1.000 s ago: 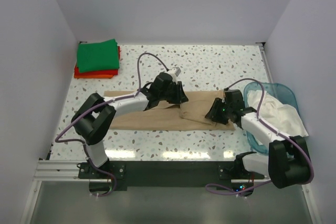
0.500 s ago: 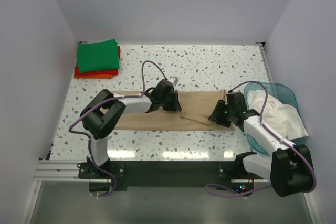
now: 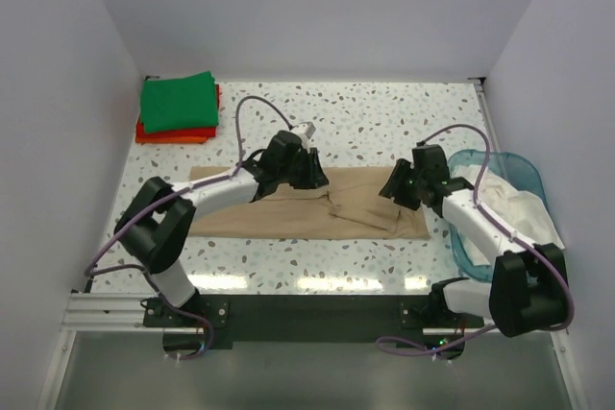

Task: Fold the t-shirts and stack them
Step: Fold the tshirt

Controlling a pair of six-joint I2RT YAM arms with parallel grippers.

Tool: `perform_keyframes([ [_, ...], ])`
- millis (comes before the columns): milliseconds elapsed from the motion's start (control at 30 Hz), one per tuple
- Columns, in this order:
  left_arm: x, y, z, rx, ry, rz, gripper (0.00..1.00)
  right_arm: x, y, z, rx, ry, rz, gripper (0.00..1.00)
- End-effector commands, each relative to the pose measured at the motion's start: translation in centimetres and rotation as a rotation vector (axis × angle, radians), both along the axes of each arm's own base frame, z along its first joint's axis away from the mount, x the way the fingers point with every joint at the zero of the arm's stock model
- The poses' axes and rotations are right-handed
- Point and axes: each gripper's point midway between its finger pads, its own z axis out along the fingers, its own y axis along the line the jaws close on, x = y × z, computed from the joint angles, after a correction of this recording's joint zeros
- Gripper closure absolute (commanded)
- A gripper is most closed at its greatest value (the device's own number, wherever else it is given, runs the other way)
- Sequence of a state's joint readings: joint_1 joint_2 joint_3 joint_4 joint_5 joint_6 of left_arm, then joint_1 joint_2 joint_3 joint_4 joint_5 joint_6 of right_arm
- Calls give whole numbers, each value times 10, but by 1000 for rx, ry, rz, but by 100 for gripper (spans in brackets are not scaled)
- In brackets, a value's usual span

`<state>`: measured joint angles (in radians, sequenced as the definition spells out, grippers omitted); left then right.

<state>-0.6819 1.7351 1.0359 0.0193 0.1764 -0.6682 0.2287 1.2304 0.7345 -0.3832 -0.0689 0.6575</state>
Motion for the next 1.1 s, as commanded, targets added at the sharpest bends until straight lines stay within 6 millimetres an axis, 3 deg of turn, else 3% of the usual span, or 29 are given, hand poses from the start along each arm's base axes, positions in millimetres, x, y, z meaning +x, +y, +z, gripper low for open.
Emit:
perform_keyframes([
  [0,-2,30,21,33,-45,67,69,18,0,0,-5,-17,-38,49],
  [33,-15,44,1,74,-6,84,71,22,0,-8,-11,2,-41,49],
  [133,-30,63,-6,74,-10,132,75,31,1,-18,-23,24,-49,49],
  [267,-54,92,-41,145,46,183,80,51,2,-35,-42,62,-66,49],
  [467,-55,118,-69,251,62,287,85,81,7,-48,-55,84,-65,49],
  [500,-57,119,-77,265,81,283,86,83,7,-57,-62,112,-64,49],
  [600,-56,104,-81,220,92,281,87,102,8,-59,-67,114,-60,49],
  [633,-55,99,-80,200,94,282,88,105,9,-72,-65,146,-50,49],
  [733,-61,79,-81,134,133,295,86,147,17,-63,-61,117,-17,49],
  [800,-66,66,-83,86,182,319,86,163,18,-65,-82,134,5,49],
  [833,-65,59,-81,55,188,321,86,193,23,-43,-89,62,29,49],
  [867,-66,52,-81,21,222,342,85,201,25,-63,-101,92,48,48],
  [900,-71,42,-79,-6,238,329,85,209,26,-66,-118,103,65,48],
  [933,-69,30,-74,-50,235,320,84,243,29,-36,-128,21,78,48],
  [967,-69,20,-73,-86,260,335,82,249,30,-64,-143,71,93,48],
  [1000,-75,5,-70,-114,279,300,81,256,34,-63,-141,72,113,47],
  [1033,-67,-14,-56,-170,264,279,81,283,42,-41,-129,-5,132,46],
  [1067,-73,-29,-62,-176,292,243,77,288,48,-60,-116,18,154,45],
])
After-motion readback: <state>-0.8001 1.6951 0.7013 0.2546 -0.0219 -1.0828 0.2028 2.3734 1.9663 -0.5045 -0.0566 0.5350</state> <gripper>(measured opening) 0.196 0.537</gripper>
